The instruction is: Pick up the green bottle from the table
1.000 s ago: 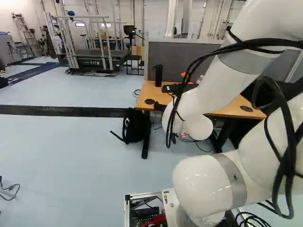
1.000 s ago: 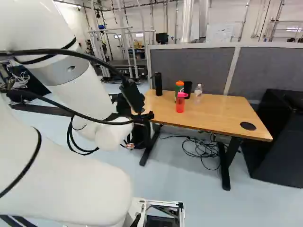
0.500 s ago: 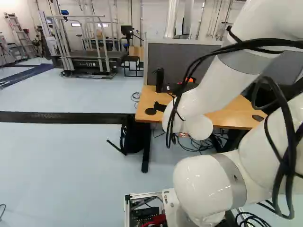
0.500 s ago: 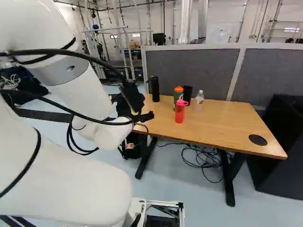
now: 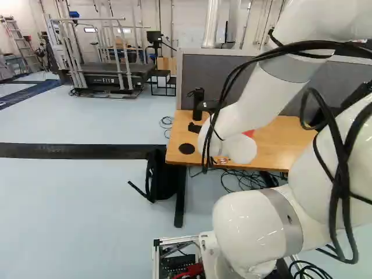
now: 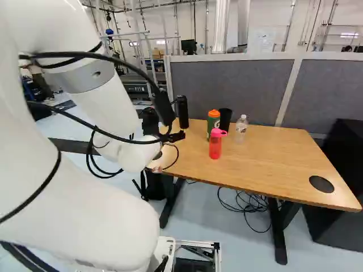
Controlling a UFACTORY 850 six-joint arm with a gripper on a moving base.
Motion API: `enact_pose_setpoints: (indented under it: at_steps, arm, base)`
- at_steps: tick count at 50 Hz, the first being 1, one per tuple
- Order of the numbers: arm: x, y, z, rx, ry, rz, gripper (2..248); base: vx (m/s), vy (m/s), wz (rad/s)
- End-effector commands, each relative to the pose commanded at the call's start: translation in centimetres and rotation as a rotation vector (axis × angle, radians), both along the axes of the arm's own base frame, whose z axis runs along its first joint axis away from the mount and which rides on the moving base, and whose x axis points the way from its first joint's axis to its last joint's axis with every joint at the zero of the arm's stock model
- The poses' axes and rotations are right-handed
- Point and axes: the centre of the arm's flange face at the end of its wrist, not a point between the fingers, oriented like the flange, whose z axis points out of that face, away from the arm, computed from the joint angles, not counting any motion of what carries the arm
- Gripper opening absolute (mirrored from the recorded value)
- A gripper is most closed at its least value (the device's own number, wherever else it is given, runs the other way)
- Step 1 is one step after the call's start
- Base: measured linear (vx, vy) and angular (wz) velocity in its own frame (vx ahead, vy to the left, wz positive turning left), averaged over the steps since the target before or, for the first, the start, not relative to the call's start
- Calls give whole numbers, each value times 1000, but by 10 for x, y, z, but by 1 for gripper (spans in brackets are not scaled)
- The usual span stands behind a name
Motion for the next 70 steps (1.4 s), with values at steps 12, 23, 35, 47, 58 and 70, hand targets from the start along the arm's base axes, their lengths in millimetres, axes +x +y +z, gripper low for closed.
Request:
enact_pose_setpoints:
  at_steps: [12, 23, 35, 47, 58, 70]
  arm:
    - [21, -1, 2, 7, 5, -19, 247]
    - [43, -7, 3, 42, 8, -109, 247]
    - [65, -7, 3, 87, 9, -210, 247]
    - [84, -4, 2, 134, 10, -311, 247]
    - [99, -5, 1, 180, 8, -419, 247]
    - [115, -12, -1, 212, -1, -561, 247]
  base:
    - [0, 0, 0]
    - [0, 0, 0]
    - [0, 0, 0]
    - [0, 0, 0]
    - [0, 0, 0]
    - [0, 0, 0]
